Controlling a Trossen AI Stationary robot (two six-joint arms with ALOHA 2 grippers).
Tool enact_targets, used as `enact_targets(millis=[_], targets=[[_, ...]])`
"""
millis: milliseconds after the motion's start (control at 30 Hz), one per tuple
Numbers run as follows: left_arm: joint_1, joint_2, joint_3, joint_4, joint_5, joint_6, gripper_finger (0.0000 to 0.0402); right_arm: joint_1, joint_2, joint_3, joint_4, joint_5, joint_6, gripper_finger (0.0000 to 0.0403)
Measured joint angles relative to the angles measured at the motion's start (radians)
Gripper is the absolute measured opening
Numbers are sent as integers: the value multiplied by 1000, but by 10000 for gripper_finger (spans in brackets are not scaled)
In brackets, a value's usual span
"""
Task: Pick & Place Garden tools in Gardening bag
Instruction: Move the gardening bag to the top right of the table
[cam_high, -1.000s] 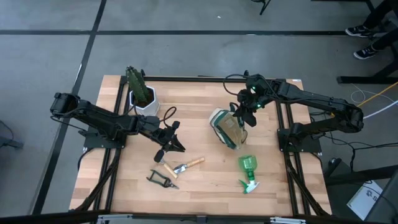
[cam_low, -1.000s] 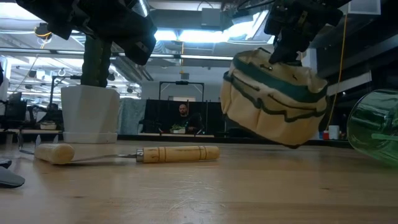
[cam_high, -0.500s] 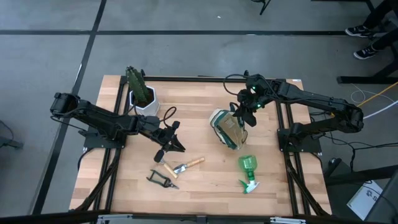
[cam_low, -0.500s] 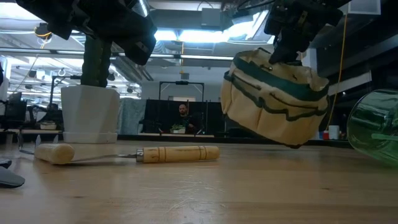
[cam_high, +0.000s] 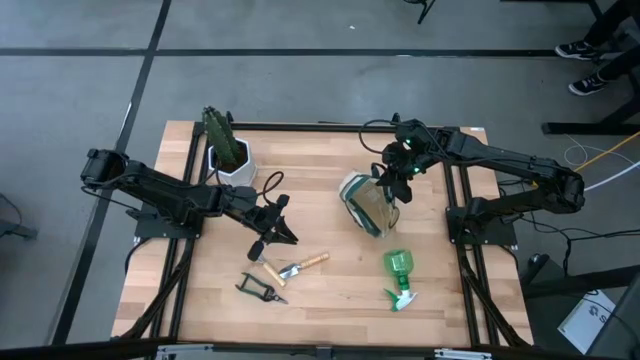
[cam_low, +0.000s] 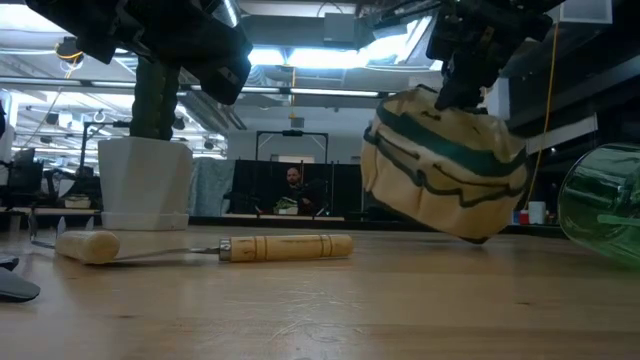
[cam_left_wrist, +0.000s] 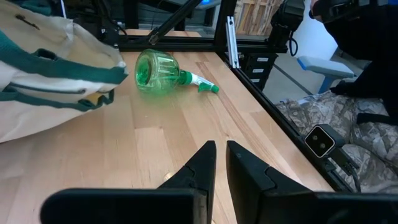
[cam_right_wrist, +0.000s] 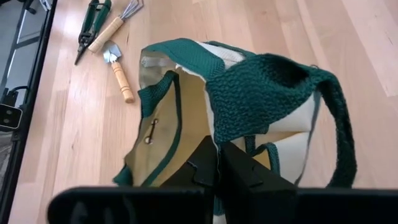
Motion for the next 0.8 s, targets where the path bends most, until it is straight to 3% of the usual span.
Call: enact_targets(millis=[500,800], targets=[[0,0,0,0,0,0,31,0,0,0,-36,-10,13,18],[0,0,0,0,0,0,31,0,0,0,-37,-11,17,75]])
